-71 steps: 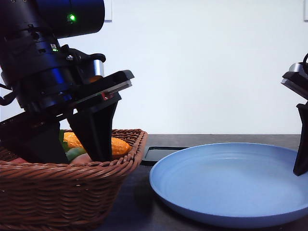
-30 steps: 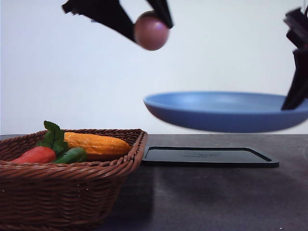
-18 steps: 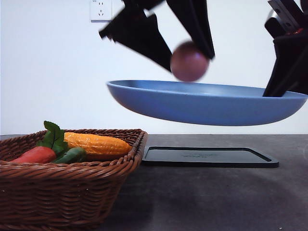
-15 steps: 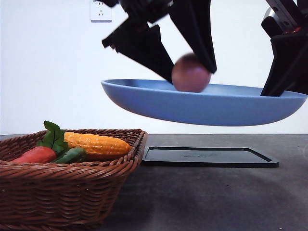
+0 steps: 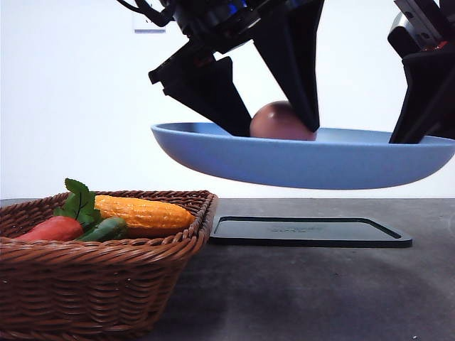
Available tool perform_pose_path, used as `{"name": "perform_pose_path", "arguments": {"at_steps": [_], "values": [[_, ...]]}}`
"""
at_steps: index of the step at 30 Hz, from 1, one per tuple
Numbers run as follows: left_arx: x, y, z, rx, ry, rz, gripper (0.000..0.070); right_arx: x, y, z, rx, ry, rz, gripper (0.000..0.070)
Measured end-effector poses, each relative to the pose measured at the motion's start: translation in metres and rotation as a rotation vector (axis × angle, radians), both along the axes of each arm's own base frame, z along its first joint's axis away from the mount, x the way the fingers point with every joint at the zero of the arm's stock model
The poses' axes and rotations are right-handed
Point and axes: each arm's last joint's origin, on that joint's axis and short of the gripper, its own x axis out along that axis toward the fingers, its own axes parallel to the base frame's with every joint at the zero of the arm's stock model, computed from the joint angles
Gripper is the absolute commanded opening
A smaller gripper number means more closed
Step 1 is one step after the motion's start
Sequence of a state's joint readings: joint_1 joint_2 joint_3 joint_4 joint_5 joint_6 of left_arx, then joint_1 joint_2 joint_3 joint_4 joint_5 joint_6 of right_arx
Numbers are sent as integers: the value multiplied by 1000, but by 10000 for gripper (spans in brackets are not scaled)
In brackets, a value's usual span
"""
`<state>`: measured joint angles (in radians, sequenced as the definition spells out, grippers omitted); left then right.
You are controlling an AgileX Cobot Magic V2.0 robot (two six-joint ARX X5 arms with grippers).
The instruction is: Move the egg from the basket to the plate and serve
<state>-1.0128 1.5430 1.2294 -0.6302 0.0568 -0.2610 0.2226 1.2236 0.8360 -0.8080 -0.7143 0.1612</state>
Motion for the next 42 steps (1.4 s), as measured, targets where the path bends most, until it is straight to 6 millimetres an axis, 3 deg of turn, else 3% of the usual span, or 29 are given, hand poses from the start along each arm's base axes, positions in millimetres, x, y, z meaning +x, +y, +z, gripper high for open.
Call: {"name": "perform_pose_path", "arguments": {"at_steps": [3,10,15,24,34,42], "values": [[-2,4,12,0,-10,6,371,-1,0,0,-2,9,0,0],[-15,36,69,-14,-147,53,371,3,-4,-2,-26,0,-37,0],[-22,60,86,6,-194,88,371,22,-9,-1,-46,20,-86,0],[-52,110,117,-34,-260,129,371,89,-13,0,-50,48,-135,0],[-89,170,140,-87,-358,268,371,184,-24,-26,-1,88,-178,0],[-104,194,148,-176,-369,341,371,219,-39,-50,32,140,-233,0]]}}
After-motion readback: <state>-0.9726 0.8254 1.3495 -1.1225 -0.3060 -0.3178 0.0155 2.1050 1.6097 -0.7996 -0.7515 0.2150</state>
